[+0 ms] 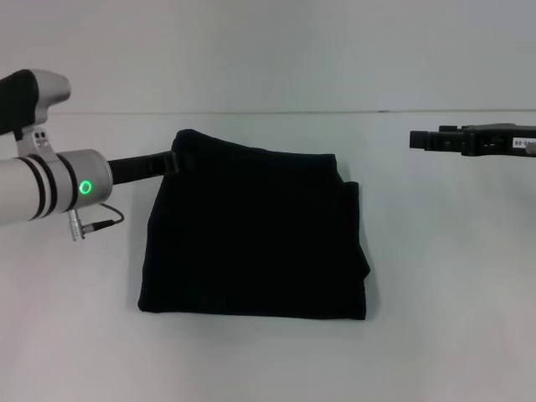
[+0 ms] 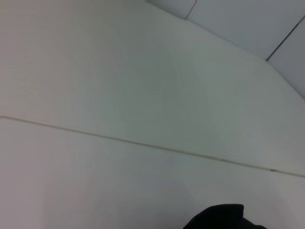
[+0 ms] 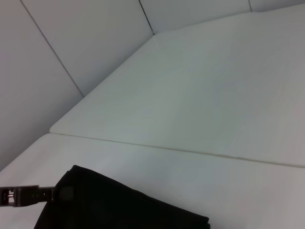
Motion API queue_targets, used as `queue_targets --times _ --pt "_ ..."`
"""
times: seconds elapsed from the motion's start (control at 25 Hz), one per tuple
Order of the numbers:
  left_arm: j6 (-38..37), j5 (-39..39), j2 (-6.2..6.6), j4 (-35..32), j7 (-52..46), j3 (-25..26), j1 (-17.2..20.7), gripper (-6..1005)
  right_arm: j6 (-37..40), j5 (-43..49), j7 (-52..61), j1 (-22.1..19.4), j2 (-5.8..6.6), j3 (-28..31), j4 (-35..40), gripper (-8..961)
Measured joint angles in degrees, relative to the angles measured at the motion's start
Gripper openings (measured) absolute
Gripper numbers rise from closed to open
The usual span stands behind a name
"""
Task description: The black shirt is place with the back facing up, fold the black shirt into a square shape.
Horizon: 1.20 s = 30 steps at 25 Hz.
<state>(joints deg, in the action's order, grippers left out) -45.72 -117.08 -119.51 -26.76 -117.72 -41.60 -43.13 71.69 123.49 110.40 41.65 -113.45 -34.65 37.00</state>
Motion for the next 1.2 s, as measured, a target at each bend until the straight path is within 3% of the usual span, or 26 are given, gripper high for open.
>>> queue_targets --times 0.32,0.48,0.64,0.68,0.72,0.88,1.08,1.2 --pt "1.32 -0.21 1.12 -3.92 0.04 0.92 3.05 253 -0.34 0.0 -0.75 0.55 -0.02 0.28 0.0 792" --pt "-0.98 -0.98 1.21 -7.59 -0.13 1.87 5.22 363 -0.56 0.0 -2.5 0.59 0.0 0.36 0.01 792" --pt "-16.41 -0.99 1.07 -15.36 1.94 5.66 7.48 474 6.27 -0.19 -10.62 0.27 0.41 0.36 0.14 792" --pt "-28.99 -0.38 0.94 -17.93 6.76 6.8 7.73 523 7.75 -0.24 -12.16 0.2 0.45 0.29 0.16 792" --pt "-28.99 -0.38 0.94 -17.93 6.76 6.8 7.73 572 9.39 -0.29 -13.8 0.18 0.44 0.09 0.17 791" --pt "-41.27 -1.19 0.97 -18.56 16.01 4.42 6.68 751 11.15 0.02 -16.45 0.64 0.11 -2.67 0.18 791" --pt "-37.89 -6.63 0.84 -18.83 20.11 -1.69 5.02 909 8.8 0.04 -15.32 2.33 -0.12 -9.92 0.18 790" --pt "-34.86 -9.94 0.8 -19.02 20.77 -3.77 4.15 933 6.88 0.08 -14.56 3.08 -0.23 -13.16 0.18 791"
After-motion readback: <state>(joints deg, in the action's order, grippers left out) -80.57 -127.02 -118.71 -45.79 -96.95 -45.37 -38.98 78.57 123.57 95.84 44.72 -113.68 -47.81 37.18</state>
